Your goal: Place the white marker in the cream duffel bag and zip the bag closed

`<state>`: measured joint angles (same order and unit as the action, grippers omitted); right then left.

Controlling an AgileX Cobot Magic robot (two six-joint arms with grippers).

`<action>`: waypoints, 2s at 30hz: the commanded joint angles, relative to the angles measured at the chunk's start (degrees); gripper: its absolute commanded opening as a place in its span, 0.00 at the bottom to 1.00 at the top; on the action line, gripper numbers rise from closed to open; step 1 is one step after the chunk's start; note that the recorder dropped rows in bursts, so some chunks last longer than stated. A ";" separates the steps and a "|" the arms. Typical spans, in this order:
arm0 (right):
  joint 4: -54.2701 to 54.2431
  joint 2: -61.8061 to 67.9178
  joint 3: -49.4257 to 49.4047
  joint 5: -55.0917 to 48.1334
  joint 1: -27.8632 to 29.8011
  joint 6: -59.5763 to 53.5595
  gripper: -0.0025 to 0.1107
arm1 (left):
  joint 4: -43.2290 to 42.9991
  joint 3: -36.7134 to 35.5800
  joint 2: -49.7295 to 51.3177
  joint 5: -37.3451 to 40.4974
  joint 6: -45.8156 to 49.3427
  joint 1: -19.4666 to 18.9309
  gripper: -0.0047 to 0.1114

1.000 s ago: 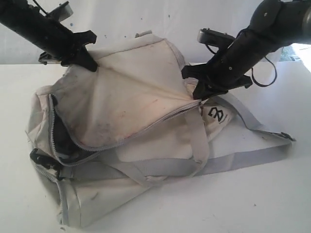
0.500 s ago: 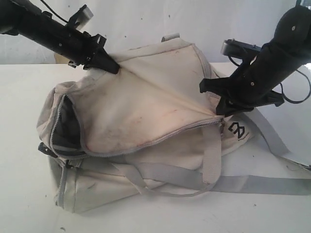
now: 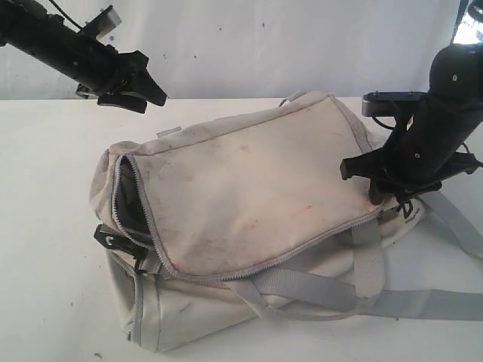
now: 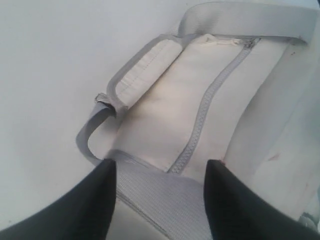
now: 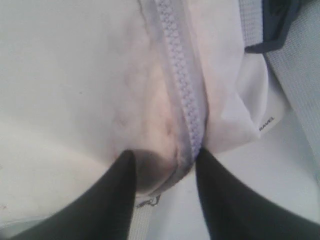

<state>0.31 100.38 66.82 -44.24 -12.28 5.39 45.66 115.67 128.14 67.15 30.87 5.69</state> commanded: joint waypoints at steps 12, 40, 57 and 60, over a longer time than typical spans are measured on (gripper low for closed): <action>0.63 -0.26 7.27 -1.27 0.36 -2.18 0.57 | -27.01 -1.63 -11.01 2.81 -20.20 0.27 0.52; -24.02 5.33 7.74 -0.85 11.67 -36.45 0.52 | -13.99 -44.82 -29.91 -13.59 -18.63 4.29 0.85; -24.33 6.70 7.74 -1.00 11.67 -37.31 0.57 | 0.81 -44.82 -20.66 -22.12 -8.38 4.29 0.85; -25.55 7.22 7.74 -1.57 11.67 -37.31 0.57 | 3.25 -44.82 -19.05 -24.10 -8.04 4.29 0.84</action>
<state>-24.12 107.19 74.66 -45.10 -1.05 -31.18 45.72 71.11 107.91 45.40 22.73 9.77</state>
